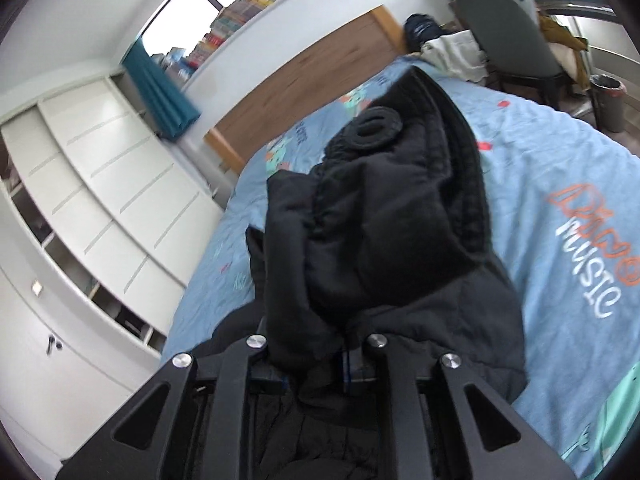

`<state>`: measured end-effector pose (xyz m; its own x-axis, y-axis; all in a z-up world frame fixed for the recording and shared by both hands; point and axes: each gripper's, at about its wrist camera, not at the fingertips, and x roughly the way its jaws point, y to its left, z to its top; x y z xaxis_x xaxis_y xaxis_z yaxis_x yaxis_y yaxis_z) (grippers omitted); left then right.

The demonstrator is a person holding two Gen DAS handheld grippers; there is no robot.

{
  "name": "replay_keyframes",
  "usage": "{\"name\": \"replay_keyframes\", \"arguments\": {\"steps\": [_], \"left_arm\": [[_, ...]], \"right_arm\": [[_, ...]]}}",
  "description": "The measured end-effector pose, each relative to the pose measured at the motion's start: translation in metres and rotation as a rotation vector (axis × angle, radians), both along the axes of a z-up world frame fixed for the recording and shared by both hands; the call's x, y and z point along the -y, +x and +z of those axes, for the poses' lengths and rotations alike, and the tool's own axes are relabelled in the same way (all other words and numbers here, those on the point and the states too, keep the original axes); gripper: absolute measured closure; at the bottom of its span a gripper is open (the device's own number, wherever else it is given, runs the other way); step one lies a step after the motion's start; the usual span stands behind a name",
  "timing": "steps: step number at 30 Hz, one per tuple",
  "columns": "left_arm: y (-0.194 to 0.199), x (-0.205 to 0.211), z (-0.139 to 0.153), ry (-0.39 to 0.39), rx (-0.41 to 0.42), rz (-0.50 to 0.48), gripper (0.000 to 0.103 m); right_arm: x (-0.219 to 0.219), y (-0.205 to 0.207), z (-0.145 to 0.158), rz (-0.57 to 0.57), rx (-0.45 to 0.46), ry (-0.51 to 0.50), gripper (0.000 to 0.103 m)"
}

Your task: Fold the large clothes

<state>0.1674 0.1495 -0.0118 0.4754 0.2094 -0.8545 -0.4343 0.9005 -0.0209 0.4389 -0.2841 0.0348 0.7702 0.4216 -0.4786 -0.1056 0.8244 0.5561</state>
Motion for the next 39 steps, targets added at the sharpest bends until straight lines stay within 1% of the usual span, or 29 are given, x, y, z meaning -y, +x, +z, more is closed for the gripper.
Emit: {"name": "replay_keyframes", "arguments": {"steps": [8,12,14,15,20,21,22,23,25,26,29,34,37,39], "left_arm": [[-0.004,-0.010,-0.008,-0.021,-0.012,0.014,0.004],[-0.004,-0.011,-0.008,-0.009,-0.013,0.015,0.004],[-0.004,-0.013,-0.008,-0.010,-0.016,0.021,0.004],[-0.004,-0.014,-0.008,-0.012,-0.018,0.024,0.004],[-0.004,-0.015,-0.007,-0.009,-0.020,0.030,0.004],[-0.004,-0.015,-0.006,-0.009,-0.019,0.030,0.004],[-0.004,-0.014,-0.006,-0.009,-0.018,0.030,0.004],[-0.004,-0.012,-0.005,-0.009,-0.018,0.027,0.004],[-0.002,-0.009,-0.004,-0.008,-0.019,0.018,0.004],[-0.002,-0.007,-0.003,-0.008,-0.019,0.013,0.004],[-0.001,0.000,0.001,-0.004,-0.012,-0.002,0.004],[0.011,0.017,0.007,0.021,-0.003,-0.037,0.004],[0.026,0.034,0.007,0.025,-0.007,-0.065,0.004],[0.038,0.048,0.008,0.018,-0.006,-0.096,0.004]], "right_arm": [[-0.075,-0.002,-0.036,0.138,-0.082,-0.147,0.087],[-0.106,-0.007,-0.056,0.193,-0.125,-0.210,0.087],[-0.117,-0.010,-0.067,0.216,-0.149,-0.240,0.087],[-0.123,-0.011,-0.073,0.232,-0.165,-0.253,0.084],[-0.139,-0.012,-0.103,0.258,-0.235,-0.304,0.083],[-0.140,-0.009,-0.106,0.265,-0.247,-0.310,0.079],[-0.142,-0.009,-0.108,0.276,-0.257,-0.317,0.073],[-0.145,-0.010,-0.109,0.288,-0.257,-0.323,0.068],[-0.153,-0.010,-0.105,0.323,-0.252,-0.331,0.047],[-0.156,-0.011,-0.106,0.339,-0.250,-0.338,0.044],[-0.166,-0.016,-0.103,0.369,-0.241,-0.363,0.042],[-0.170,-0.030,-0.090,0.427,-0.212,-0.351,0.041],[-0.164,-0.041,-0.078,0.469,-0.186,-0.350,0.041],[-0.155,-0.048,-0.068,0.470,-0.157,-0.359,0.041]]}}
